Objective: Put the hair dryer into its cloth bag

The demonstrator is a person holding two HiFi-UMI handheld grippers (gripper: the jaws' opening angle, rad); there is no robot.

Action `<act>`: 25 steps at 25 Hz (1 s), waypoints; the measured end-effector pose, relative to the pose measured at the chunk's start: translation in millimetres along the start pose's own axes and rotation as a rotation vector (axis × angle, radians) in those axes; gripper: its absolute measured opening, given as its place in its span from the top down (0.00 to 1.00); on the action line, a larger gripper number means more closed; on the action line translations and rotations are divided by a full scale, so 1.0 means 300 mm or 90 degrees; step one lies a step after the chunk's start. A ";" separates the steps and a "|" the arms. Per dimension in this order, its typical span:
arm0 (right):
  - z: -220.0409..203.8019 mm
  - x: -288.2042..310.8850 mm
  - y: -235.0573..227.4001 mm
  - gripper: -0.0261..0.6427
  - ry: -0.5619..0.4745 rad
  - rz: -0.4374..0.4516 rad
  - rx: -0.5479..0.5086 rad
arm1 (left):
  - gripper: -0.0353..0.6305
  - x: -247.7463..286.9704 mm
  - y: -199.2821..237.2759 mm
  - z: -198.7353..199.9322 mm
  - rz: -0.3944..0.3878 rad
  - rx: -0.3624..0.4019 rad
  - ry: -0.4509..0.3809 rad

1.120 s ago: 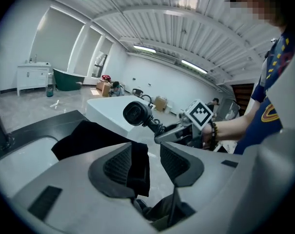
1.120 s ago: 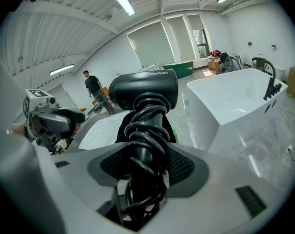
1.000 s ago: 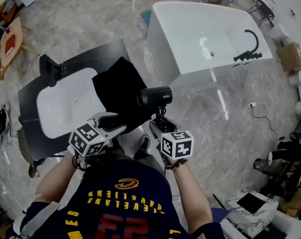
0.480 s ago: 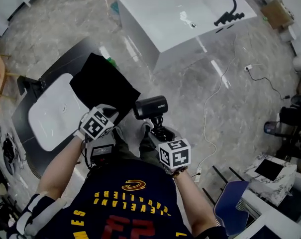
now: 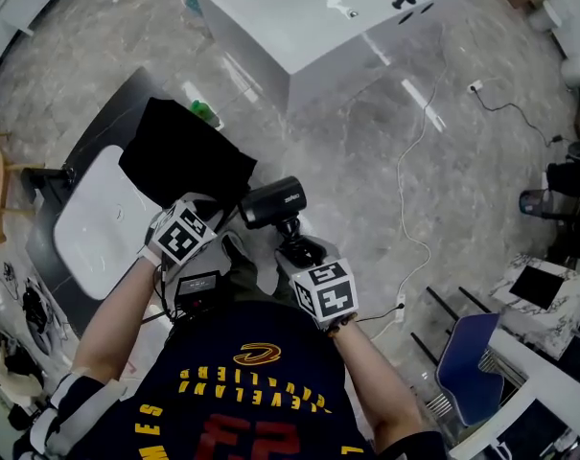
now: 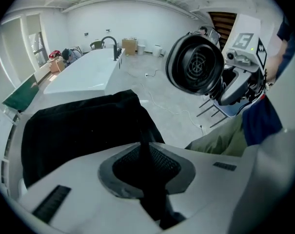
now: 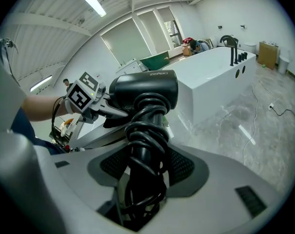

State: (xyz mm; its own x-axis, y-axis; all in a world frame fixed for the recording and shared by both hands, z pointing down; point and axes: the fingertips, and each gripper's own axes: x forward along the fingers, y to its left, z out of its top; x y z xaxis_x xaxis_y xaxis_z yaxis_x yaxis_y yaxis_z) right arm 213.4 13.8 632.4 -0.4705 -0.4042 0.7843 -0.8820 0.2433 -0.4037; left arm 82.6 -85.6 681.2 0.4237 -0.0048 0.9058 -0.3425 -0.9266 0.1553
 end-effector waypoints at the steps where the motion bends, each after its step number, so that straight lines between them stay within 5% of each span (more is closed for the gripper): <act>1: -0.002 0.002 0.004 0.61 0.001 0.000 -0.001 | 0.90 -0.010 -0.003 0.008 0.000 -0.001 -0.007; 7: -0.006 0.008 0.010 0.61 0.003 -0.001 0.005 | 0.90 0.018 -0.017 -0.011 -0.016 -0.014 0.008; 11: -0.010 0.007 0.011 0.61 0.004 -0.001 0.010 | 0.91 0.018 0.009 -0.010 -0.025 -0.065 -0.016; 18: -0.014 0.014 0.015 0.61 0.019 -0.003 -0.007 | 0.92 -0.087 0.018 0.025 -0.091 -0.163 -0.133; 25: -0.015 0.043 0.041 0.61 0.051 -0.006 -0.039 | 0.92 -0.206 0.046 0.078 -0.101 -0.215 -0.253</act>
State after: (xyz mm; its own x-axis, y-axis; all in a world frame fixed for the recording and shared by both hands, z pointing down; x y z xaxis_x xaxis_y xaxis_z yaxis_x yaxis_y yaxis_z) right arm 196.6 15.5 639.6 -0.4562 -0.3359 0.8240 -0.8819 0.2942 -0.3683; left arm 71.4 -106.8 618.0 0.7543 -0.0764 0.6521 -0.4704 -0.7557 0.4556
